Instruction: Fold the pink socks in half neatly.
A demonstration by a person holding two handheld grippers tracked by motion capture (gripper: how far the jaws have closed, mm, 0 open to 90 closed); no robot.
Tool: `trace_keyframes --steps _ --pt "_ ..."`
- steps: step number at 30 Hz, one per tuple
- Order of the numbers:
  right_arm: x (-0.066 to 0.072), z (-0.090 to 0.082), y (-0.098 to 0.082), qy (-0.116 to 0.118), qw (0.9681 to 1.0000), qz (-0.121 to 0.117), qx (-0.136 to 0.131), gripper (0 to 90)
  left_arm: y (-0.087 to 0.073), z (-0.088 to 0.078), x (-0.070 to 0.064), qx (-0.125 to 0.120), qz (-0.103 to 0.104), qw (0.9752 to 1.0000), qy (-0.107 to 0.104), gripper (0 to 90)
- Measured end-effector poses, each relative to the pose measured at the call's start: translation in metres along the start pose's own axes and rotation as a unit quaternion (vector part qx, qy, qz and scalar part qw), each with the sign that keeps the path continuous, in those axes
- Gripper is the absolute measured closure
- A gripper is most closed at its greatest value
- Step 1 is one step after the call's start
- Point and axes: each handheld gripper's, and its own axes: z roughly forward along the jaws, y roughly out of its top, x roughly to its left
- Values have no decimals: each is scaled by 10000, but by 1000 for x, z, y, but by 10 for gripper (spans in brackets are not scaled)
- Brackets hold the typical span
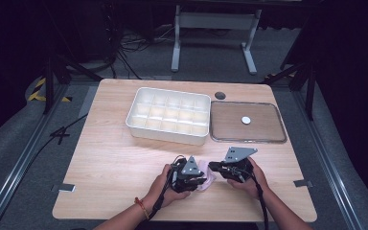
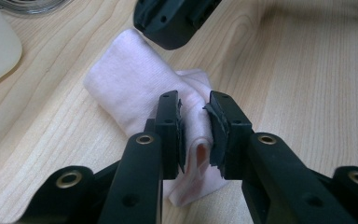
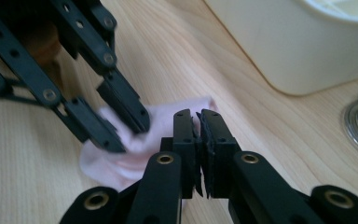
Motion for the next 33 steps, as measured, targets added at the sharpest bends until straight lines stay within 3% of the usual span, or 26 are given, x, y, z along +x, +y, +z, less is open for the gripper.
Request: trace_keyframes --steps 14,16,18,21,28,32,33 --pt "7 14 6 31 10000 22 -57 849 0 2 0 2 -37 10000 -31 739" --pt "7 14 6 25 10000 14 7 850 0 1 0 -11 -28 10000 -43 738" --pt "7 19 2 -70 9996 -80 247 852 1 1 0 -41 -16 10000 -78 715" --pt "6 18 -1 -49 9995 -93 284 855 1 -4 0 -29 66 9999 -117 709" --pt "4 14 -7 2 9994 -81 335 855 2 -26 10 -397 45 9990 -212 702" --pt "5 13 -8 6 9992 -120 388 855 0 -25 16 -531 -72 9985 -98 715" --pt "6 13 -7 17 9992 -128 389 855 -2 -21 16 -590 -97 9981 -152 714"
